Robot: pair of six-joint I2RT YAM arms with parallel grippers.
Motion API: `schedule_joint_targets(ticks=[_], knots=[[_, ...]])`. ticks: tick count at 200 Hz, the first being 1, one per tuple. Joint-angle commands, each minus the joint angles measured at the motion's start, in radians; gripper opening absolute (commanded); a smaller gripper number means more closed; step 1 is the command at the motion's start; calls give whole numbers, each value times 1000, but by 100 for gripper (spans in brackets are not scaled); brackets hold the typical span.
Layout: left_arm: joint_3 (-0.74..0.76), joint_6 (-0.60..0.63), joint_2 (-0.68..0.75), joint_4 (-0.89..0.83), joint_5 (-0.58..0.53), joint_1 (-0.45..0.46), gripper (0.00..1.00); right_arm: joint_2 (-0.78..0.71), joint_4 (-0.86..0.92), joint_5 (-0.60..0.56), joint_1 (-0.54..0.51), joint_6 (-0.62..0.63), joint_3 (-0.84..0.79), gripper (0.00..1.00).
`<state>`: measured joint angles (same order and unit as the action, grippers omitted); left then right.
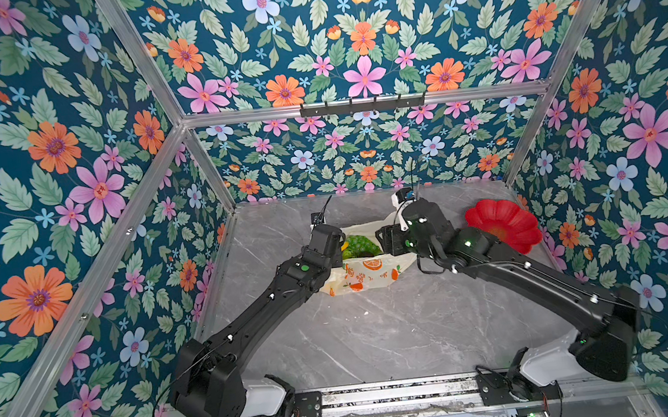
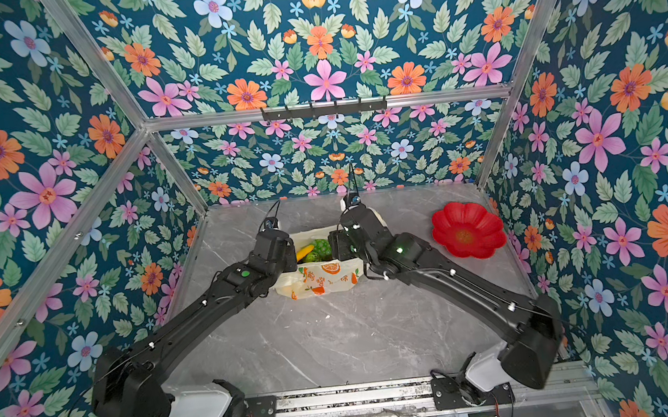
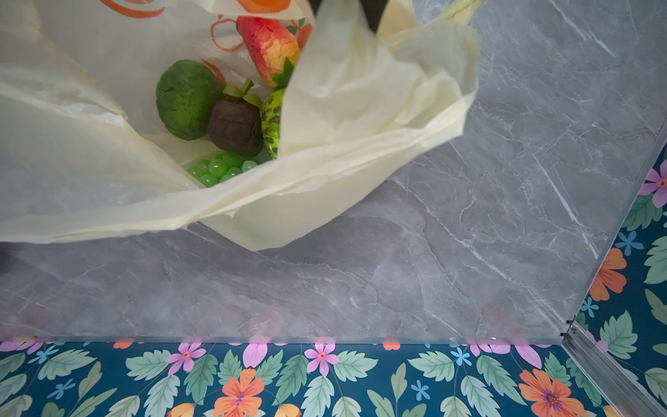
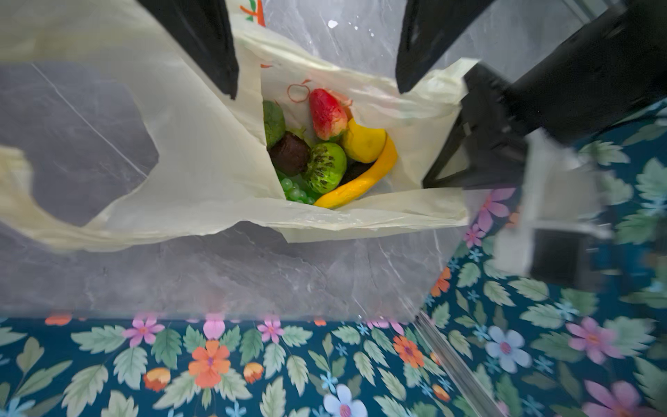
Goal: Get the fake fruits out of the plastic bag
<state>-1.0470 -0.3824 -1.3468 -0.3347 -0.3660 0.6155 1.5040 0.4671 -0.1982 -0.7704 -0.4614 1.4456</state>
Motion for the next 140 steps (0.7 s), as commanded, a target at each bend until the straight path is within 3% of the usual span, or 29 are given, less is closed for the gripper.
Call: schedule_joint_targets(ticks=[1, 39, 92, 140], knots=[[21, 14, 21, 36, -21, 5, 0, 87, 77, 3, 48, 21, 40, 74], [90, 1, 64, 73, -28, 9, 0, 207, 80, 32, 72, 16, -7, 80], [228, -63, 114, 155, -36, 9, 0, 119, -75, 45, 59, -74, -265, 89], [265, -63, 129, 188, 18, 10, 0, 199, -60, 30, 39, -40, -182, 93]])
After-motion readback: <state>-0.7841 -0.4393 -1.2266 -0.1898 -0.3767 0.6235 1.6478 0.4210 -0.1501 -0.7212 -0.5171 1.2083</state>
